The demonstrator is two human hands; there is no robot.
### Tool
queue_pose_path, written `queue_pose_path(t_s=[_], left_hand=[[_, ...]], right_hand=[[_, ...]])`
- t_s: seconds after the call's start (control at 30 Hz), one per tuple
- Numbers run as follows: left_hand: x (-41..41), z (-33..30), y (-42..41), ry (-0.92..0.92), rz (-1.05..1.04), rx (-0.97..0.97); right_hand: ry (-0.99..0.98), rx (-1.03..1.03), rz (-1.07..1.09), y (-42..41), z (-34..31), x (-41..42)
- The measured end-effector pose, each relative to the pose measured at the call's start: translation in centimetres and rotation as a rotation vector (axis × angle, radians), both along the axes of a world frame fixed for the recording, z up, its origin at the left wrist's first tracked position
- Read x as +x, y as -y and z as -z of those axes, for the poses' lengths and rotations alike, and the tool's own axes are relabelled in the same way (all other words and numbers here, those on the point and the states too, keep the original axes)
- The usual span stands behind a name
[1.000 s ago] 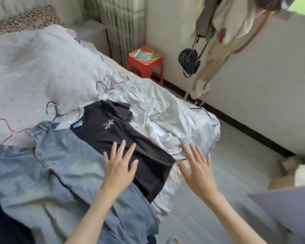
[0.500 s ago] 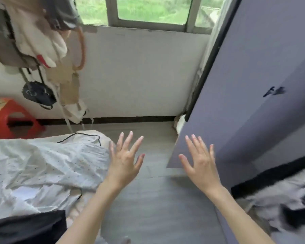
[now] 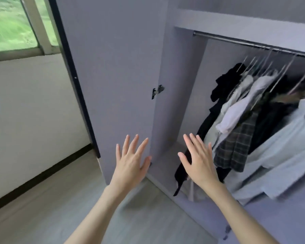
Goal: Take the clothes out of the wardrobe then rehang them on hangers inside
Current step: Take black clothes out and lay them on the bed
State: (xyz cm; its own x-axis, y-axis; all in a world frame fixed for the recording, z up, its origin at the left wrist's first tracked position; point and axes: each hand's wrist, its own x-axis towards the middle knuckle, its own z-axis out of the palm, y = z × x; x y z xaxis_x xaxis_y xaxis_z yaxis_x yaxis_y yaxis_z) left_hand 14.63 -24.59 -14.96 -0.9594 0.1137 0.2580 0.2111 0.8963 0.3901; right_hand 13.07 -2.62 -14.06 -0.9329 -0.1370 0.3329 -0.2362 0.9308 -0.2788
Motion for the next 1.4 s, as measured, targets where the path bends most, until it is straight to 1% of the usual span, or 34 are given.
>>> queue_pose_path(t_s=[0.13,0.27,0.47,0.57,0.67,0.8,0.9,0.97,1.03,1.1,1.2,1.3,1.4], left_hand=[[-4.5,0.1,-4.5,0.004,0.16,0.015],[-8.9,0.5,-8.7,-0.007,0.247,0.054],[-15.8,-0.3,-15.1,0.024,0.245,0.12],[-19.4,-1.6,-18.5,0.016,0.23,0.147],[-22.2,-2.9,-21.3,-0.014,0.259,0.21],[-25.5,-4.1,-24.4,-0.067,0.313,0.278],[-27.8,-5.3,-26.4,-0.093,0.36,0.349],[-29.5,-6.3,-27.9,-0.083,0.381,0.392],[-31.4,-7.0,-29.3,-0.066,0.395,0.429],[-33.0,-7.3,-30.4,-0.049,0.436,0.412],[-34.7,-7.0,-30.7,0.027,0.518,0.342],[-36.2,-7.2,-30.0,0.052,0.488,0.321],[-37.9,-8.0,-29.8,-0.013,0.434,0.286]], right_hand=[[-0.046,0.034,0.122,-4.2,-1.4,-2.3],[-0.058,0.035,0.2,-9.1,-2.2,-5.8],[-0.123,-0.017,0.217,-15.5,-3.7,-13.6],[-0.137,0.001,0.19,-18.1,-4.5,-17.2],[-0.177,0.014,0.183,-20.2,-5.6,-20.6],[-0.18,0.092,0.148,-21.7,-7.7,-25.7],[-0.137,0.219,0.176,-22.7,-7.8,-28.3],[-0.141,0.297,0.199,-23.3,-7.3,-28.9],[-0.168,0.314,0.207,-23.6,-6.8,-28.8],[-0.188,0.316,0.21,-24.0,-6.6,-28.5],[-0.239,0.29,0.215,-24.9,-6.6,-27.7],[-0.253,0.255,0.229,-25.7,-6.5,-27.1],[-0.252,0.237,0.236,-26.0,-6.3,-27.0]])
